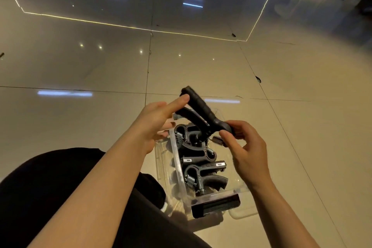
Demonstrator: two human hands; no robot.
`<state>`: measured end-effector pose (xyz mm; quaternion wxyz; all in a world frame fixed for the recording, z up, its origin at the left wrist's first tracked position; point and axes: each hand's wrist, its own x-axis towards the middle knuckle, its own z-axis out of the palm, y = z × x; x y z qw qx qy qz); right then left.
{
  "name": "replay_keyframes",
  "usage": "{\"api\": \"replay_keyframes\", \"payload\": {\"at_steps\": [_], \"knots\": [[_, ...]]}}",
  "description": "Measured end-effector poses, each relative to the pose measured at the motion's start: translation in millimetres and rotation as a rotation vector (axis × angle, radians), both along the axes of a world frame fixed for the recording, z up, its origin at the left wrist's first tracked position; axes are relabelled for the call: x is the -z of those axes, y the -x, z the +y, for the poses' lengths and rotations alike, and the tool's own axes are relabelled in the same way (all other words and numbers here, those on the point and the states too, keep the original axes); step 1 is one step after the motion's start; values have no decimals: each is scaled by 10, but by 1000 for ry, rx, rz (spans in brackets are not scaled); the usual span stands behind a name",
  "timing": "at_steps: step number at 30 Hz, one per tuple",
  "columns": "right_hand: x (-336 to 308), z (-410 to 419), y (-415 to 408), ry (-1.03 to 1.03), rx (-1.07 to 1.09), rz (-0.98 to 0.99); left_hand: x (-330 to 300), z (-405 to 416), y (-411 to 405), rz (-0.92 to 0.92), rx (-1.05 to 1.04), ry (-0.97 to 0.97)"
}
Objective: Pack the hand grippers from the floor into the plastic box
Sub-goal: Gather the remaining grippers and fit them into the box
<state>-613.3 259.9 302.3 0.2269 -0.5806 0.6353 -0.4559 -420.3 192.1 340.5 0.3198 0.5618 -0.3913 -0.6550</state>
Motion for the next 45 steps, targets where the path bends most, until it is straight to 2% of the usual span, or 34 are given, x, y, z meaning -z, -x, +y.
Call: {"api": "replay_keyframes", "payload": {"at_steps": [2, 3, 5, 6, 8, 10, 13, 18, 20, 24, 27, 31, 35, 40, 42, 45], "knots": [[-52, -4, 98, -56, 16, -69, 47, -23, 14, -236, 4, 230], [-82, -6, 147, -85, 15, -109, 64, -12, 21, -404, 57, 412], [-158, -20, 229, -140, -11, -131, 94, 23, 56, -741, 233, 826], [-200, -31, 259, -160, -34, -97, 122, 33, 84, -830, 340, 968], [-298, -56, 288, -167, -77, 25, 209, 44, 129, -923, 536, 1088], [-403, -90, 283, -146, -96, 136, 270, 42, 141, -997, 621, 1167], [-517, -137, 269, -114, -117, 205, 272, 3, 118, -1069, 533, 1330], [-606, -175, 266, -81, -145, 120, 188, -31, 159, -1049, 341, 1466], [-629, -187, 259, -59, -143, 91, 179, -6, 184, -1015, 295, 1464], [-647, -180, 247, -5, -58, -45, 247, 30, 142, -975, 209, 1317], [-560, -86, 155, -73, -12, -180, 329, 65, -1, -983, 135, 1148], [-281, 46, -74, -218, -68, -219, 370, 144, -158, -878, 72, 842], [-229, 38, -245, -193, -120, -334, 371, 129, -141, -860, 28, 794], [-276, -57, -308, -139, -52, -450, 330, 198, -36, -830, 59, 759], [-328, -83, -271, -106, -15, -451, 320, 207, -7, -702, 116, 658], [-429, -87, -183, -37, 18, -303, 249, 193, 17, -317, 103, 445]]}}
